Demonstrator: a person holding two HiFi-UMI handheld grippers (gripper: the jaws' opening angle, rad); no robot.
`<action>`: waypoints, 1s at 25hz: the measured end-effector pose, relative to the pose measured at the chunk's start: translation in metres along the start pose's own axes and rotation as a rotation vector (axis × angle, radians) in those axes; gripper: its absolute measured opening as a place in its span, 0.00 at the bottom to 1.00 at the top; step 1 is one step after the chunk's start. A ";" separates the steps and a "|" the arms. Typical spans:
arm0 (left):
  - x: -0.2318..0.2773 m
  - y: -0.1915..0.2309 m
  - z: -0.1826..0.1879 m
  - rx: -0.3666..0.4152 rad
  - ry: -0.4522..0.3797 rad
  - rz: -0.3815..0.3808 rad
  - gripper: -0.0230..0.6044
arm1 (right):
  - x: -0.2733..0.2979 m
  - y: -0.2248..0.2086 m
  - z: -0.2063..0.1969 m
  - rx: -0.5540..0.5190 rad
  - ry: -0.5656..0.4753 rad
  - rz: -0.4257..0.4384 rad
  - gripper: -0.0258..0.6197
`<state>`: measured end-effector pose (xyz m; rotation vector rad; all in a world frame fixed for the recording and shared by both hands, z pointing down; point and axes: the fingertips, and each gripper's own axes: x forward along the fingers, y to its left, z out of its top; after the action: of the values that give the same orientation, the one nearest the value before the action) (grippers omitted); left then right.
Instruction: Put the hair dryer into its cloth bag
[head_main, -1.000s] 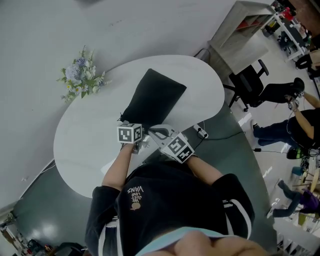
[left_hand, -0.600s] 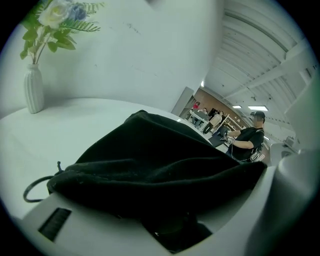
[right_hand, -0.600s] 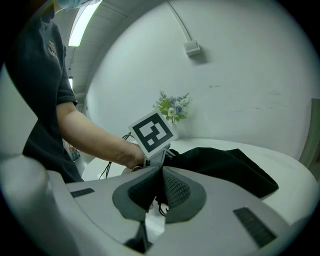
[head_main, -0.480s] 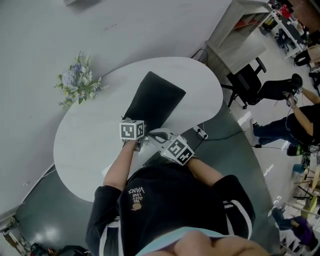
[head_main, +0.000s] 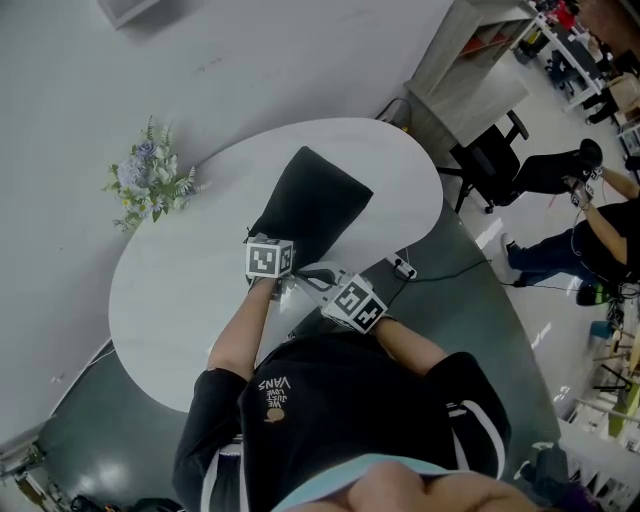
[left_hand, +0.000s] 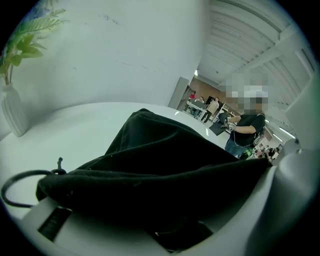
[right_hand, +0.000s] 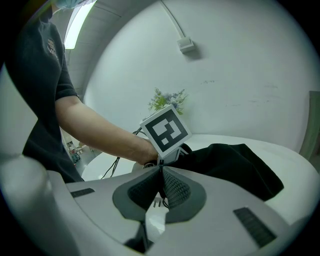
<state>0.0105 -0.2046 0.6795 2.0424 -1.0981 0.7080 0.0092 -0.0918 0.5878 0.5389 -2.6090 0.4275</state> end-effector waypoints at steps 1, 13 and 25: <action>0.001 0.000 0.001 0.006 -0.003 0.003 0.42 | 0.001 -0.001 -0.003 0.005 0.006 0.000 0.12; -0.007 0.003 0.015 0.145 -0.087 0.037 0.42 | 0.004 -0.005 -0.003 0.028 -0.008 -0.033 0.12; -0.061 0.021 0.005 0.173 -0.221 0.174 0.44 | 0.001 0.006 -0.002 0.021 -0.005 -0.089 0.12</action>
<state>-0.0370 -0.1883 0.6388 2.2313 -1.3971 0.6957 0.0063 -0.0857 0.5885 0.6609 -2.5765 0.4253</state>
